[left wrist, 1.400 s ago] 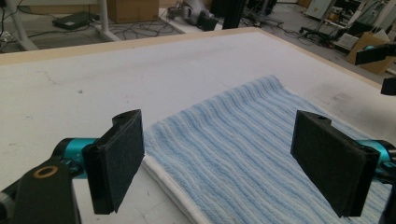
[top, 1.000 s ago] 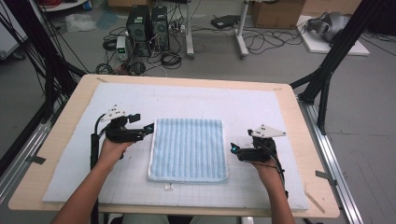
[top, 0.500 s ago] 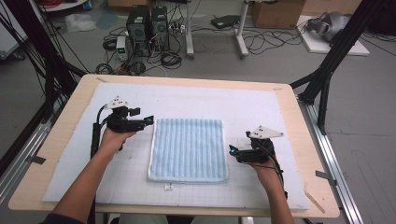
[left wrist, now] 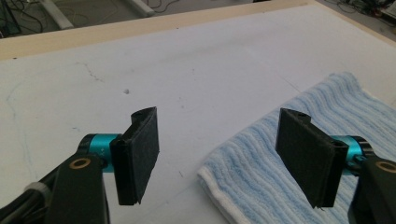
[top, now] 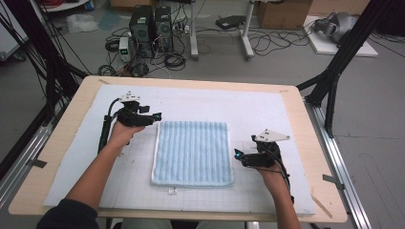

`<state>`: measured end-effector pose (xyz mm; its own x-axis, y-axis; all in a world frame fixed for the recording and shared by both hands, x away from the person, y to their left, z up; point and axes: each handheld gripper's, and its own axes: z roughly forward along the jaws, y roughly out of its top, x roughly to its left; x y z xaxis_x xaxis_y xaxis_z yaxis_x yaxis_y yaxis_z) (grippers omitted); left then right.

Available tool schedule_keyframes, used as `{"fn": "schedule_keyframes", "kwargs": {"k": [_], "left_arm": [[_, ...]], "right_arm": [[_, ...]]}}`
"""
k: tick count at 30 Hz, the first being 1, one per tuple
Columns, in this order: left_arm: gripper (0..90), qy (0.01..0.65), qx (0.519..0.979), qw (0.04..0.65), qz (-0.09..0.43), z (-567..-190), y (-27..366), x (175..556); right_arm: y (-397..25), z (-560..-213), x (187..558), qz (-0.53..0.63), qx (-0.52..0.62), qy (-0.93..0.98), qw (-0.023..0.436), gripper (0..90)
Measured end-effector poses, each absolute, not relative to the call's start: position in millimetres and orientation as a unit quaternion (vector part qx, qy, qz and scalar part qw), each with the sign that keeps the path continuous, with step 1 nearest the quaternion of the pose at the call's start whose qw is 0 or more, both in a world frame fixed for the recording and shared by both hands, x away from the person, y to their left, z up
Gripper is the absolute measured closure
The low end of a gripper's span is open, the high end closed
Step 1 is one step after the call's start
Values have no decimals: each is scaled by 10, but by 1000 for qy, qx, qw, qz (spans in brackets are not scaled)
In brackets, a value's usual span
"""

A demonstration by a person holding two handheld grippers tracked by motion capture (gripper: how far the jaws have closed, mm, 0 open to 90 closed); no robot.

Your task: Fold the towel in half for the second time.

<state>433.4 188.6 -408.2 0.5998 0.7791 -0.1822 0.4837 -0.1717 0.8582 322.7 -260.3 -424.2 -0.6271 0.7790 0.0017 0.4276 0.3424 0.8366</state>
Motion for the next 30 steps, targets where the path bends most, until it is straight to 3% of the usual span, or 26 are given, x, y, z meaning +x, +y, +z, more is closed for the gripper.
{"fn": "schedule_keyframes", "kwargs": {"k": [13, 20, 22, 25, 30], "left_arm": [[436, 409, 797, 427, 124, -4384, 1677, 4463], [553, 396, 816, 403, 119, -4439, 1592, 4433], [670, 387, 821, 403, 119, -4444, 1568, 4425], [769, 382, 820, 409, 117, -4455, 1541, 4417], [818, 380, 816, 422, 105, -4464, 1553, 4418]], "right_arm": [[-2617, -4281, 3225, 426, 386, 794, 199, 115], [-2596, -4307, 3232, 426, 388, 795, 190, 115], [-2587, -4321, 3242, 430, 392, 793, 180, 115], [-2572, -4331, 3251, 434, 396, 791, 173, 115], [-2518, -4333, 3271, 439, 397, 788, 167, 115]]}}
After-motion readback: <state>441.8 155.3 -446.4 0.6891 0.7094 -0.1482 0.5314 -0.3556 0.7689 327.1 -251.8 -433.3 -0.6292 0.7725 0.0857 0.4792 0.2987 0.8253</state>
